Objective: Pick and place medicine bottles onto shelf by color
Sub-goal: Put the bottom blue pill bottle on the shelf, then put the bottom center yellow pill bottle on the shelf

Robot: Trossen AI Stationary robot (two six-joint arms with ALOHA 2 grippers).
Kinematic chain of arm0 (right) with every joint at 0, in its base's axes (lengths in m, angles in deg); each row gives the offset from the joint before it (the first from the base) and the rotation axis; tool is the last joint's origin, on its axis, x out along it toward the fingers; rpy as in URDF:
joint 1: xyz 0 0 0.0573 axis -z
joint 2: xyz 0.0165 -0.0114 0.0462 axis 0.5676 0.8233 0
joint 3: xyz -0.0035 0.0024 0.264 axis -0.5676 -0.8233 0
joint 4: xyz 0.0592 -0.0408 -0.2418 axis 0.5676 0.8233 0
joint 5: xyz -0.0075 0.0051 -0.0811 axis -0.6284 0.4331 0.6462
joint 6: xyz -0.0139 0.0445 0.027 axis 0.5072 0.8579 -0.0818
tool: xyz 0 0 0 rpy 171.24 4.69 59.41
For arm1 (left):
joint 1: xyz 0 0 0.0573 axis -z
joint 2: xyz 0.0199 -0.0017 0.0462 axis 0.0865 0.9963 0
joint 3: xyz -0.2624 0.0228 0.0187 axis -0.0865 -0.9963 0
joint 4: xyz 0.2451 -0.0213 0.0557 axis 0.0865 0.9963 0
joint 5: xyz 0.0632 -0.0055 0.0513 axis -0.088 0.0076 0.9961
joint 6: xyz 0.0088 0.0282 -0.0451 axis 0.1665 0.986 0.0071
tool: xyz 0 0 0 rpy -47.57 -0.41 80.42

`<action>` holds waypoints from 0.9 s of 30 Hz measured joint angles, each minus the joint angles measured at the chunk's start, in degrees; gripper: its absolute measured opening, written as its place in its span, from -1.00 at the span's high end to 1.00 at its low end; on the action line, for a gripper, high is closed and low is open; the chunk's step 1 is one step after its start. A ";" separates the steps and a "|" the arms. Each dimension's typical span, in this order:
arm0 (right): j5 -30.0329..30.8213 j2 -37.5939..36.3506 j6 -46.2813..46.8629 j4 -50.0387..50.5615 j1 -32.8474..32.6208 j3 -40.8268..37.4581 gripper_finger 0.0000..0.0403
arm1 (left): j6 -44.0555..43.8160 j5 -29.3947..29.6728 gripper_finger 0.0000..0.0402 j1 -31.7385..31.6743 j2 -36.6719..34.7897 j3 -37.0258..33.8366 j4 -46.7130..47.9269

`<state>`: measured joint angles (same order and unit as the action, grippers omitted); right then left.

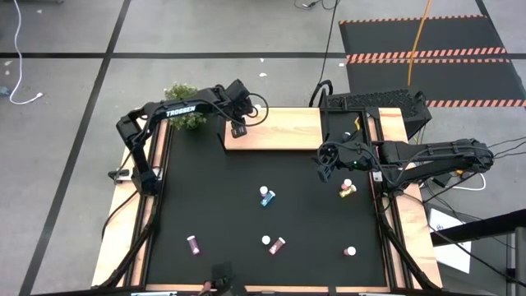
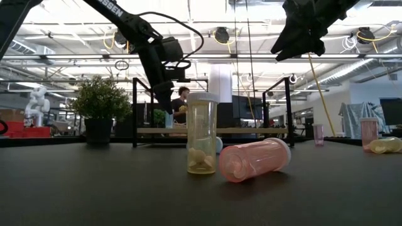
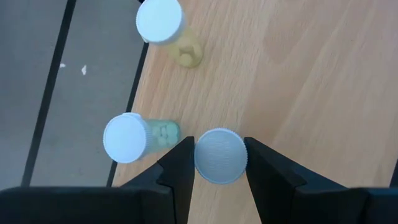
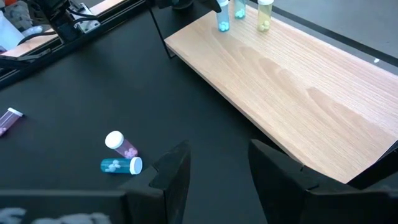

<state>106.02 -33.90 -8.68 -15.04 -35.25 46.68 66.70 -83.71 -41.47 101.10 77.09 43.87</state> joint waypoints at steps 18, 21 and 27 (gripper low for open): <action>-1.48 0.00 -0.28 -0.12 -0.03 0.00 0.22 | -0.57 2.10 -0.34 1.78 -3.17 0.51 2.42; -1.48 0.00 -0.31 -0.26 -0.02 0.00 0.22 | -1.44 2.25 -0.44 2.04 -5.07 1.49 3.01; -1.50 0.00 -0.31 -0.40 -0.14 0.00 0.22 | -2.67 2.47 -0.58 3.42 -10.85 1.84 3.93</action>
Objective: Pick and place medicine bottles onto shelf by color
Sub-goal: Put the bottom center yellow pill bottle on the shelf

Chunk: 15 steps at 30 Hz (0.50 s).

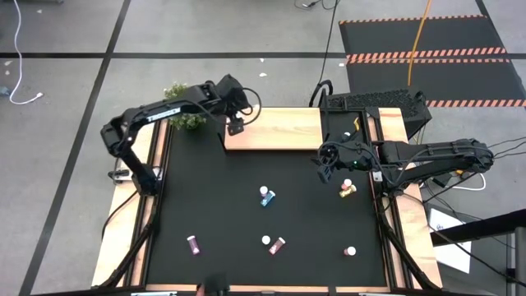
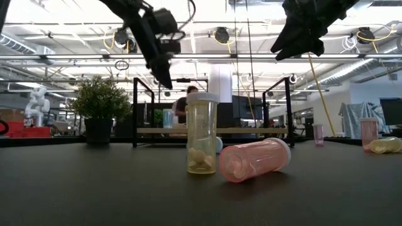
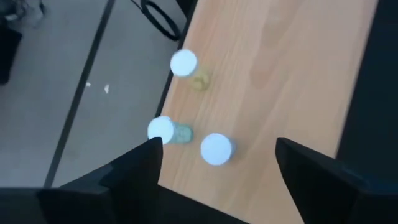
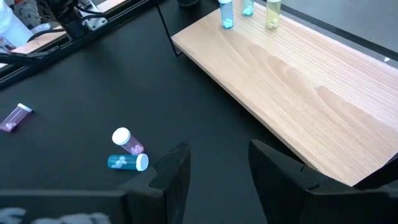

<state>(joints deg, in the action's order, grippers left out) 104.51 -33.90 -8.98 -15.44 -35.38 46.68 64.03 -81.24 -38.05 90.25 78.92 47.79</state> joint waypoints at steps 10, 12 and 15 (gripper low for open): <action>-3.87 0.00 -2.35 -5.86 -0.02 0.00 0.22 | -4.95 7.30 -0.50 9.20 -10.68 0.10 1.64; -6.37 0.00 -2.36 -6.66 0.14 0.00 0.22 | -9.15 8.20 -0.47 11.68 -12.51 0.11 2.03; -11.24 0.00 -1.43 -6.73 0.74 0.00 0.22 | -16.25 8.47 -0.43 15.88 -13.88 0.11 2.40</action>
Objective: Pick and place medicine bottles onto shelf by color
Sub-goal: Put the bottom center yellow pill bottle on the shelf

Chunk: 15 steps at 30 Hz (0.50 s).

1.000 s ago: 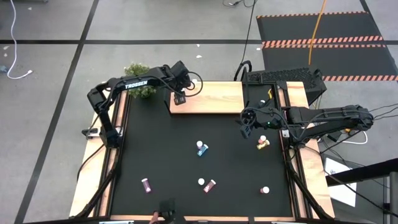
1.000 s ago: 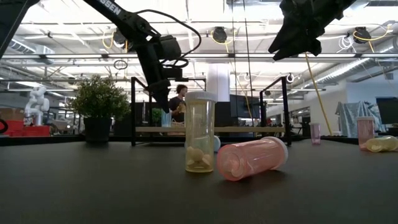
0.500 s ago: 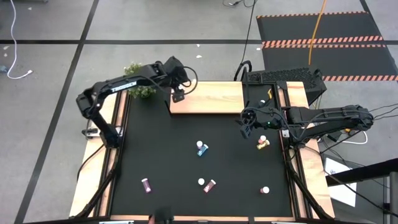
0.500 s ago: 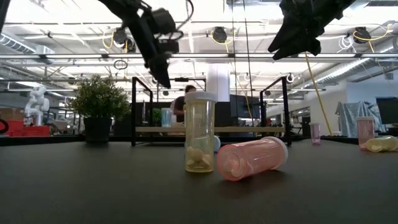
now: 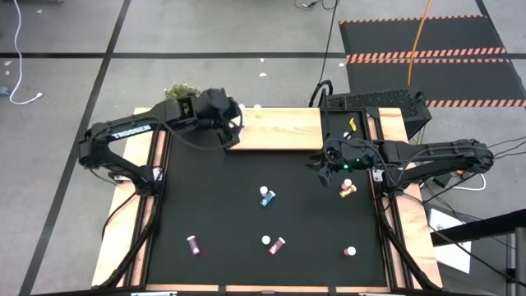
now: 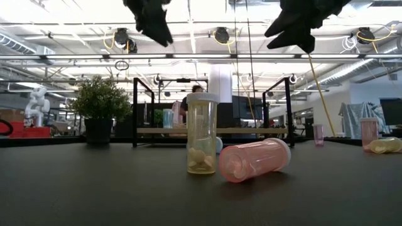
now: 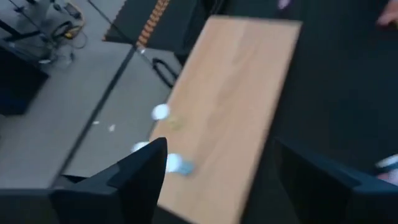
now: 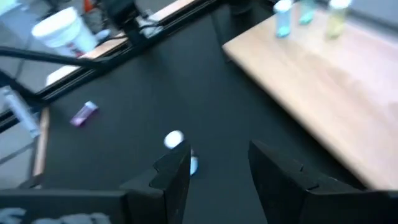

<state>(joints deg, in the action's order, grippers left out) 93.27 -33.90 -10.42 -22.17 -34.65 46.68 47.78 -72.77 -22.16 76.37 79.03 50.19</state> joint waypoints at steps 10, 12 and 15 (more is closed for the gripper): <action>-3.41 0.00 7.78 2.36 -2.30 0.00 0.22 | -20.21 0.40 -0.28 14.57 -0.64 -0.40 2.40; -2.69 0.00 9.58 4.91 -3.53 0.00 0.22 | -24.17 0.47 -0.25 16.52 -0.64 -0.94 2.24; -1.51 0.00 12.50 10.05 -6.10 0.00 0.22 | -30.10 0.47 -0.22 19.05 -0.59 -2.03 1.54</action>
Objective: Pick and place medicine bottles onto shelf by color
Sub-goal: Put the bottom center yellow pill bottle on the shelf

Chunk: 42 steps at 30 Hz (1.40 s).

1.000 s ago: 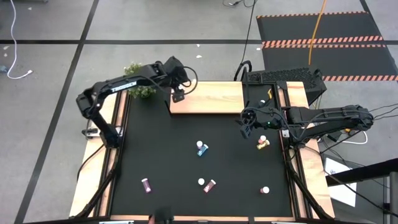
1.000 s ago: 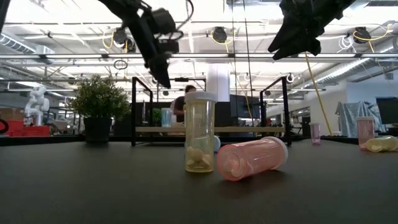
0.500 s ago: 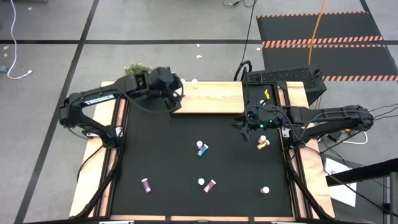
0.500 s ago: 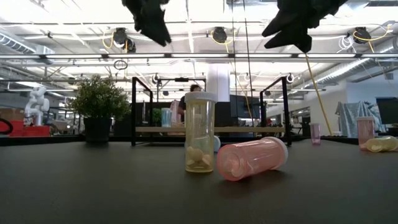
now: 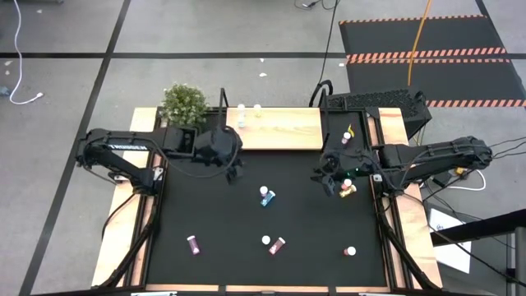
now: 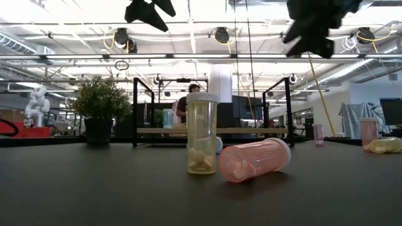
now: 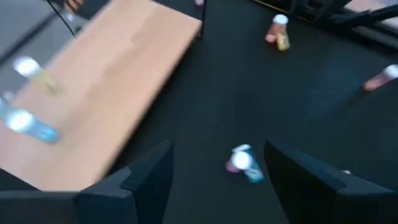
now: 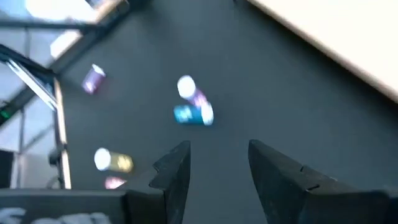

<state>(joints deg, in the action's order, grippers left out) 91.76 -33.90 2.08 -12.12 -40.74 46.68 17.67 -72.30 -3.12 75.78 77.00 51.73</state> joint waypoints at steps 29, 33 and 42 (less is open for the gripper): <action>20.70 4.77 33.80 10.98 -42.77 0.04 0.22 | -15.31 2.09 -0.21 13.35 12.24 -5.86 -24.06; 14.13 6.62 40.72 19.80 -43.81 0.07 0.22 | -11.04 1.84 -0.21 11.30 12.03 0.74 -7.10; 5.92 5.49 50.67 37.96 -41.54 3.74 0.22 | -0.73 1.54 -0.21 6.20 11.96 12.31 20.22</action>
<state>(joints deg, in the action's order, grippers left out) 97.68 -28.41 52.76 25.83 -82.28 50.42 16.94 -70.76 3.08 87.74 89.31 71.95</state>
